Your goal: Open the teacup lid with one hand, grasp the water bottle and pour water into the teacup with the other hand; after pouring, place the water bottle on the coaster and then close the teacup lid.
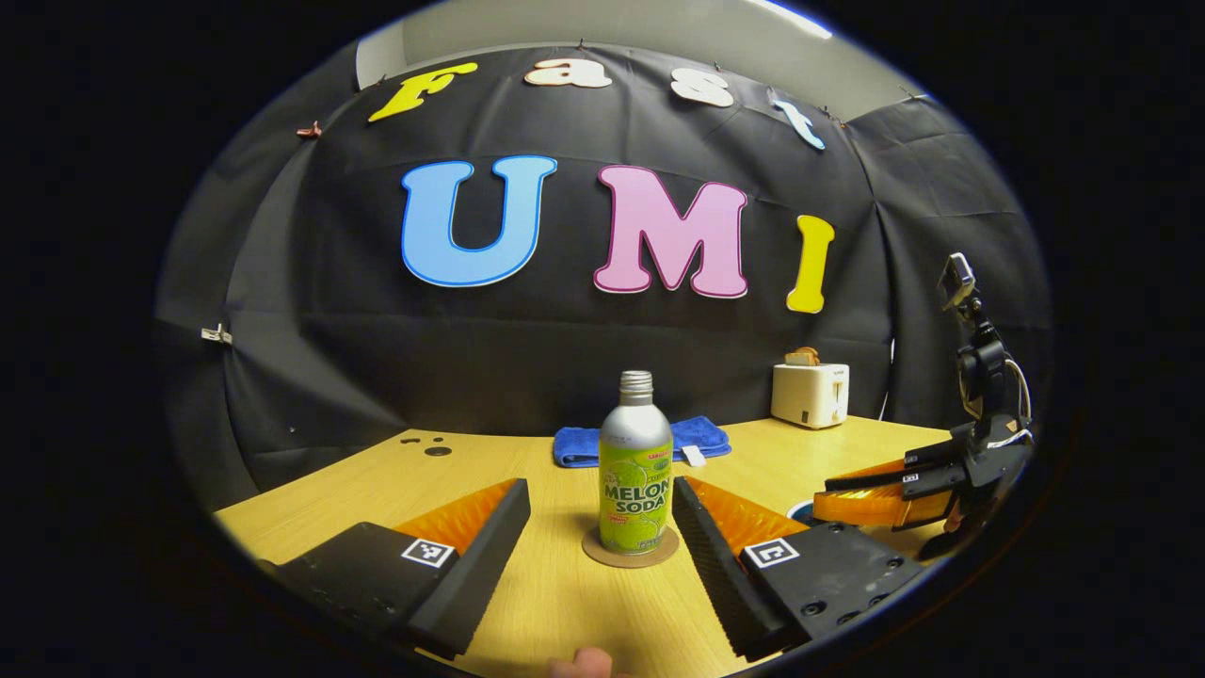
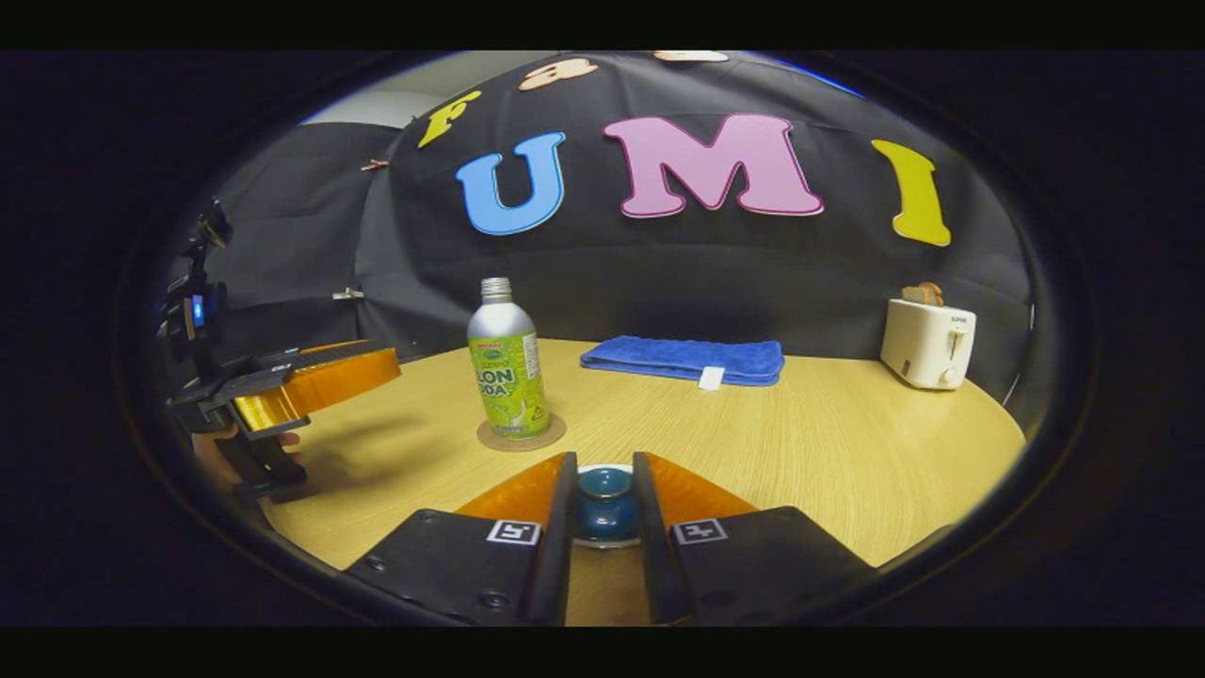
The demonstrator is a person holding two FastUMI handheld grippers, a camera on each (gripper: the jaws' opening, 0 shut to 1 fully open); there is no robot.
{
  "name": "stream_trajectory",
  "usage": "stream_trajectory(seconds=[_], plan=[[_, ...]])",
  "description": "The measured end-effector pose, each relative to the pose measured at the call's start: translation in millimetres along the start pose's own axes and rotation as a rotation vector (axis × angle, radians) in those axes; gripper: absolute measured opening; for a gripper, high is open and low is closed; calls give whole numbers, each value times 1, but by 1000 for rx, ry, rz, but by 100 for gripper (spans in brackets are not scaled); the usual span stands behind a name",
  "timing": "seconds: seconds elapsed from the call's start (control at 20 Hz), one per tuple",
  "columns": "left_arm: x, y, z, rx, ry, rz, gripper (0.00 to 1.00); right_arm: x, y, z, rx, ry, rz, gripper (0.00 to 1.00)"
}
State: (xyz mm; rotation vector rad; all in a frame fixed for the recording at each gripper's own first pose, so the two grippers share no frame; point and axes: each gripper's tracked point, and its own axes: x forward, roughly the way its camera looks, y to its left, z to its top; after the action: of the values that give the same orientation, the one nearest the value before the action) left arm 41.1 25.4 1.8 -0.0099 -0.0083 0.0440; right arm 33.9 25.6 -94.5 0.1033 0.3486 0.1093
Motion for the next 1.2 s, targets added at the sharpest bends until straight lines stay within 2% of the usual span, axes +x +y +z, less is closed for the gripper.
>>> stream_trajectory(seconds=[0.05,0.1,0.25,0.3,0.35,0.4,0.55,0.7,0.85,1.2], plan=[[1,0,-2,2,-1,0,96,1,-1,-1,-2,0,-3,32],[0,1,-1,3,-3,0,96,0,-3,-1,-1,-3,-7,40],[0,1,0,12,-14,5,96,-8,-2,18,19,-57,-5,48],[0,2,1,17,-17,6,96,-13,-1,26,25,-76,-3,59],[0,1,1,22,-21,4,96,-20,0,35,27,-100,-4,58],[-2,0,3,25,-24,0,96,-27,0,45,23,-130,-7,68],[-1,-10,4,15,-35,-36,96,-50,2,68,5,-214,-19,75],[-3,-17,5,12,-36,-55,96,-69,0,85,-23,-285,-43,96],[-4,-18,9,26,-50,-64,96,-77,-7,95,-33,-323,-81,98],[-5,-19,8,33,-52,-72,96,-79,-5,94,-21,-317,-77,98]])
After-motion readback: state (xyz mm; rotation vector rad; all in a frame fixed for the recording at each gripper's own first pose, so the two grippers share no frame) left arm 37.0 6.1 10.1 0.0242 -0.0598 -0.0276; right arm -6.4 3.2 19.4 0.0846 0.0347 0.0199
